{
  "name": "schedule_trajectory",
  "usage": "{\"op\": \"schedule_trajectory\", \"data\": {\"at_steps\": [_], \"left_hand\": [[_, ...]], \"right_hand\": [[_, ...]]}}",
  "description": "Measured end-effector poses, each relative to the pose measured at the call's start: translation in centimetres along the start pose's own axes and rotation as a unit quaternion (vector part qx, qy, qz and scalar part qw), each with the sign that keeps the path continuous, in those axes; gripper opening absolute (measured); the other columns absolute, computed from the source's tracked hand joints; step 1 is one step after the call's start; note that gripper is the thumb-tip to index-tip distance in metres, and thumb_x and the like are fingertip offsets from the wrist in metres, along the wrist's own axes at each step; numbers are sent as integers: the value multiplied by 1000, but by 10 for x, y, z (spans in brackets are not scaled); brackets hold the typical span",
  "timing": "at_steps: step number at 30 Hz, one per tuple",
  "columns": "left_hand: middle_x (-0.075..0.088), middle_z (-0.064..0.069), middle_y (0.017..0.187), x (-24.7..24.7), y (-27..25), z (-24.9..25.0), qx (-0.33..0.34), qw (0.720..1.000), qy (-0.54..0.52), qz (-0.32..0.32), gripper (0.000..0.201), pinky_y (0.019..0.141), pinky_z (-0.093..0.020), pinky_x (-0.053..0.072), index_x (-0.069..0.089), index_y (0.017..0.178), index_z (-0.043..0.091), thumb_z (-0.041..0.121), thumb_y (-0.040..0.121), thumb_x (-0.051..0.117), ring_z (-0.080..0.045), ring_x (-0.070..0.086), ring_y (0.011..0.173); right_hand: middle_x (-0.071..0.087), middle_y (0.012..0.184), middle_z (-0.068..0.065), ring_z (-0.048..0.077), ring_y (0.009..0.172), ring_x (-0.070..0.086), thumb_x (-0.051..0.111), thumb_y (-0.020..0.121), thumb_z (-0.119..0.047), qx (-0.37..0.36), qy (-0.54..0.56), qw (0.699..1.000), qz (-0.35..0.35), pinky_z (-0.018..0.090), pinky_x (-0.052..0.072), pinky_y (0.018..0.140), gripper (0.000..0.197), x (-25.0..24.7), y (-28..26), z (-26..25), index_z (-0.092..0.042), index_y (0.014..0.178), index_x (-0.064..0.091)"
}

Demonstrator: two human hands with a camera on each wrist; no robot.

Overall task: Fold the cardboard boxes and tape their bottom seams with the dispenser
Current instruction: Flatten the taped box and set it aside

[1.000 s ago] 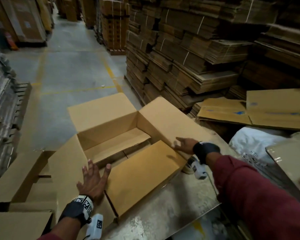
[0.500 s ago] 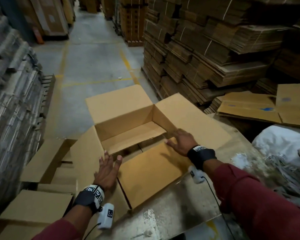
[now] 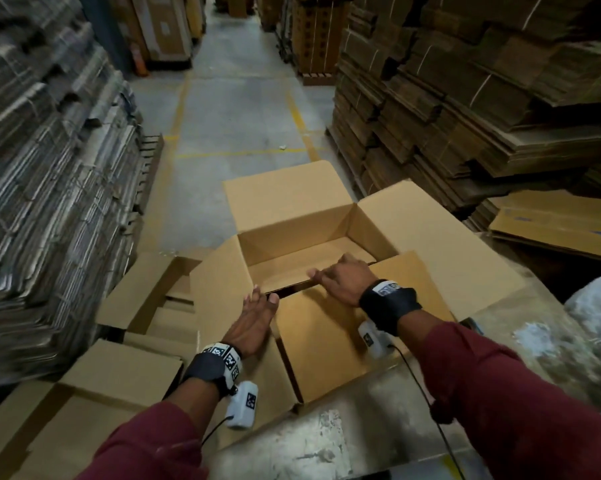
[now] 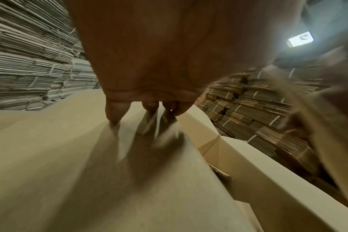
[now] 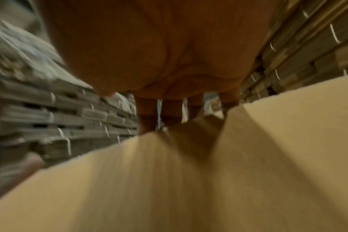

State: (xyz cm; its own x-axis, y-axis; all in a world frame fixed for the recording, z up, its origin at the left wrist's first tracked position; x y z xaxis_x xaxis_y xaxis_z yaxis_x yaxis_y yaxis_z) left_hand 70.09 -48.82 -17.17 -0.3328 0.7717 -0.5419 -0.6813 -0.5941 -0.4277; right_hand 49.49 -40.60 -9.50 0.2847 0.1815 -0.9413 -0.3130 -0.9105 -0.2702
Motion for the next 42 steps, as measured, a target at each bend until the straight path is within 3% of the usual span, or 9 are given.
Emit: {"op": "schedule_trajectory", "data": {"at_steps": [4, 9, 13, 19, 23, 26, 30, 35, 42], "left_hand": [[-19, 5, 170, 3, 7, -9, 27, 999, 17, -7, 142, 127, -43, -5, -2, 166, 19, 110, 55, 1, -19, -16, 157], [-16, -6, 172, 14, 31, -27, 38, 993, 110, 7, 141, 126, -60, 1, 13, 164, 11, 107, 62, 2, -28, -18, 158], [-27, -2, 170, 31, 26, -24, 26, 980, 195, -4, 141, 120, -71, 8, 1, 165, 19, 109, 56, 3, -30, -22, 156], [-41, -5, 163, 39, 17, -28, 3, 975, 220, 22, 131, 119, -70, -1, -3, 165, 28, 108, 63, 13, -29, -31, 154], [-39, -12, 163, 47, 6, -38, -33, 983, 166, 77, 96, 119, -72, 4, 3, 164, 39, 83, 89, 43, -34, -25, 155], [-30, -16, 167, 52, 6, -42, -60, 985, 132, 96, 80, 113, -78, 16, 10, 163, 40, 41, 100, 58, -38, -18, 156], [-24, -23, 167, 49, 10, -37, -55, 989, 85, 107, 77, 121, -69, 15, 19, 163, 28, 11, 96, 53, -42, -16, 156], [-5, -24, 170, 7, 8, -29, -59, 987, 24, 148, 71, 126, -51, 23, 35, 158, 23, 3, 92, 52, -42, 8, 157], [46, -17, 148, -75, -23, -22, -78, 960, -56, 264, 56, 102, -36, 50, 59, 139, 25, -1, 89, 52, -36, 62, 119]], "right_hand": [[68, 69, -5, 23, 57, 55, 12, 91, -86, -33, 95, 993, 68, 39, 46, 60, 95, -50, -78, 16, -9, 67, 62], [71, 69, -9, 6, 62, 66, 27, 94, -81, 1, 115, 993, -7, 33, 55, 66, 80, -39, -177, 37, -18, 79, 75], [57, 64, 1, 19, 61, 55, 29, 88, -89, 28, 148, 987, -63, 46, 50, 68, 78, 19, -214, 56, -17, 71, 55], [64, 97, -3, 21, 89, 61, 55, 91, -72, 63, 130, 986, -79, 40, 51, 80, 39, 89, -207, 66, -40, 111, 65], [51, 117, 6, 28, 105, 49, 80, 75, -61, 103, 9, 992, -69, 43, 50, 83, 112, 121, -182, 73, -34, 160, 13], [40, 130, 7, 32, 121, 39, 81, 58, -72, 79, -138, 985, -64, 49, 40, 101, 109, 115, -155, 71, -43, 152, 34], [51, 139, 4, 35, 139, 38, 84, 69, -51, 0, -171, 984, -56, 64, 28, 113, 51, 102, -121, 61, -33, 114, 70], [61, 88, -3, 28, 62, 61, 79, 73, -23, -79, -106, 990, 59, 32, 43, 57, 20, 81, -97, 41, -23, 87, 65], [59, 91, -11, 21, 62, 59, 78, 69, -35, -190, -86, 972, 109, 35, 51, 64, 25, 30, -48, 3, -31, 88, 63]]}}
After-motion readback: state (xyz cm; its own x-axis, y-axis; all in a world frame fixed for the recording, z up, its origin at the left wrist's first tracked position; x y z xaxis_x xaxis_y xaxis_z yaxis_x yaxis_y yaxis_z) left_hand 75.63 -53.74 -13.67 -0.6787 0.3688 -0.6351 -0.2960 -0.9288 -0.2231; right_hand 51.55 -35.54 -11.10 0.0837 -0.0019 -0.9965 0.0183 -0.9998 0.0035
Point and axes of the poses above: each hand's wrist, its own y-axis towards the middle knuckle, its own x-axis out of the palm, z = x × y, the point moved 5 cm from there along y, towards the middle knuckle
